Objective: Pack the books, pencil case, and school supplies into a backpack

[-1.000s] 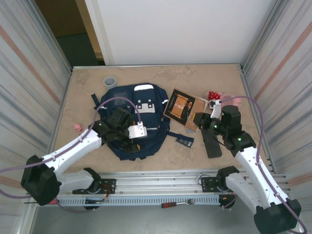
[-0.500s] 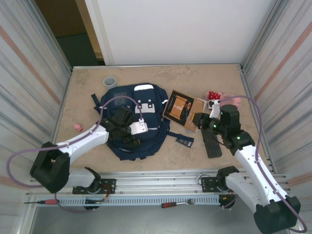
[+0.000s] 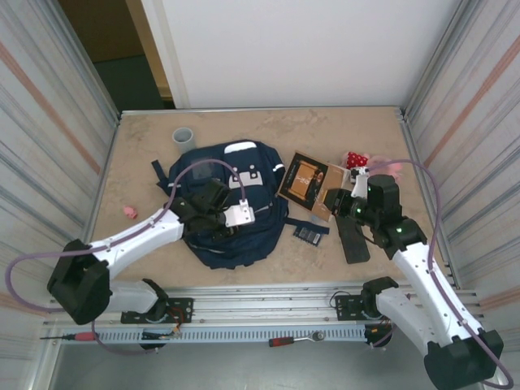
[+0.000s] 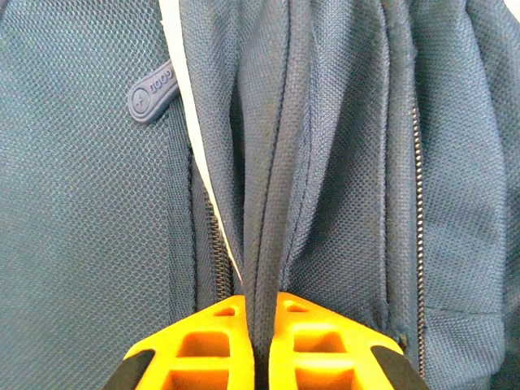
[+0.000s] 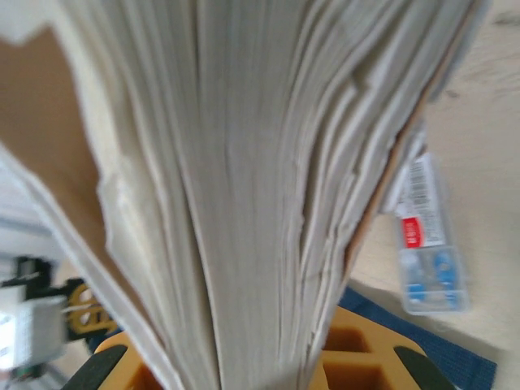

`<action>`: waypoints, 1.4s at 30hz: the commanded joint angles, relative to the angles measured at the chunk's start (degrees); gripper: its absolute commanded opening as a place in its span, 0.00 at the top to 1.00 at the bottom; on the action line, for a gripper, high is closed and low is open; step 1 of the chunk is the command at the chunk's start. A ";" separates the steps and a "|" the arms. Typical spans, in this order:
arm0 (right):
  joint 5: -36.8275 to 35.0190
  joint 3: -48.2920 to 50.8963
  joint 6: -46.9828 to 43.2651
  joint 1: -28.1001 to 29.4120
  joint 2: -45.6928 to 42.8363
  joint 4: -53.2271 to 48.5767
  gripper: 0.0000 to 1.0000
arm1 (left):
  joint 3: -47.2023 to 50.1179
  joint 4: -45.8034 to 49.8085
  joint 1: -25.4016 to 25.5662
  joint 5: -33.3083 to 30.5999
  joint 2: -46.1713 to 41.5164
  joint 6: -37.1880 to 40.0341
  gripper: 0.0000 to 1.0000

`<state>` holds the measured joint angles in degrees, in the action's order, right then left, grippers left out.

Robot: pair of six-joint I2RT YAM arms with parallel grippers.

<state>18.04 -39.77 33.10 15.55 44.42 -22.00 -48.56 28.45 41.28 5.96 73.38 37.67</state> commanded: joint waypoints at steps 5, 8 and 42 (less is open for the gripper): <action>-6.58 -2.53 5.09 -0.26 -2.71 0.05 1.00 | -6.86 2.73 3.28 3.71 -7.99 -13.26 1.00; -9.07 -4.27 7.46 -0.24 -1.79 -3.09 1.00 | -9.14 1.22 3.28 1.93 -8.32 -19.14 1.00; 4.57 -11.12 26.44 2.68 -5.06 -10.09 1.00 | -20.80 -9.42 -7.32 8.36 0.57 -38.50 1.00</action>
<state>14.94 -51.79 54.48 16.03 37.71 -43.42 -66.30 26.52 34.79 12.10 74.63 1.04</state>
